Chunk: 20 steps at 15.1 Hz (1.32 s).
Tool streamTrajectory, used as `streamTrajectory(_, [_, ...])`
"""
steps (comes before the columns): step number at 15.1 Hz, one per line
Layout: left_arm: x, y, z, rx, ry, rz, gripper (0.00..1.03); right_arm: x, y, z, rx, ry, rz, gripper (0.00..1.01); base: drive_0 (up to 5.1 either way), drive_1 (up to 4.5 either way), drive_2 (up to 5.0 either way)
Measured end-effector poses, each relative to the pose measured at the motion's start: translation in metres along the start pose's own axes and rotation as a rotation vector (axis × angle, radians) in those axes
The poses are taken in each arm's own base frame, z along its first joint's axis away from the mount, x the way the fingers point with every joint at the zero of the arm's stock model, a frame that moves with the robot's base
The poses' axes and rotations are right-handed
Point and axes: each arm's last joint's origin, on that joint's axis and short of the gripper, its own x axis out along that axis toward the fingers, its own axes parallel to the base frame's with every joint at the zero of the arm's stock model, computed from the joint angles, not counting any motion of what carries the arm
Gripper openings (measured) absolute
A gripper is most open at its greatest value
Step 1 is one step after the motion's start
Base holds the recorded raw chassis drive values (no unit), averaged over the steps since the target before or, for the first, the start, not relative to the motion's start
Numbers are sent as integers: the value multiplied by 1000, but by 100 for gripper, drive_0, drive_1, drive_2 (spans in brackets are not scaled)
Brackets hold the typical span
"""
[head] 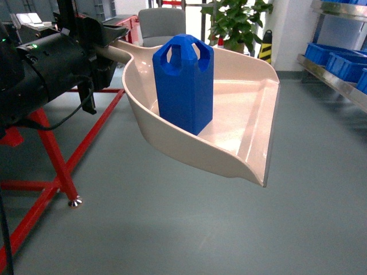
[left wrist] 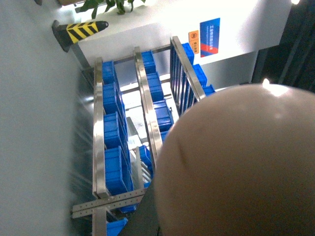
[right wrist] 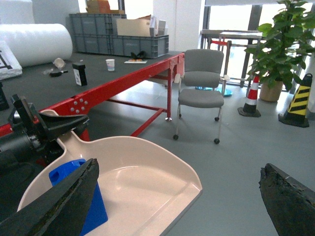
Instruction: Place part in tray to right shelf
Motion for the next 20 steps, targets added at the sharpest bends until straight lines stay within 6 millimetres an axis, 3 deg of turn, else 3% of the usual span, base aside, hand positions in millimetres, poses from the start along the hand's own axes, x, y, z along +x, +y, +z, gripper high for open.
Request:
streamTrajectory(12, [0, 0, 1, 1, -6, 2, 13, 0, 0, 0, 0, 1, 1, 98, 5, 435, -426])
streamTrajectory(14, [-1, 0, 3, 2, -12, -3, 13, 1, 0, -1, 0, 4, 0, 98, -205, 225, -635])
streamTrajectory(20, [0, 0, 1, 1, -4, -1, 13, 1, 0, -1, 0, 3, -3, 98, -163, -163, -163])
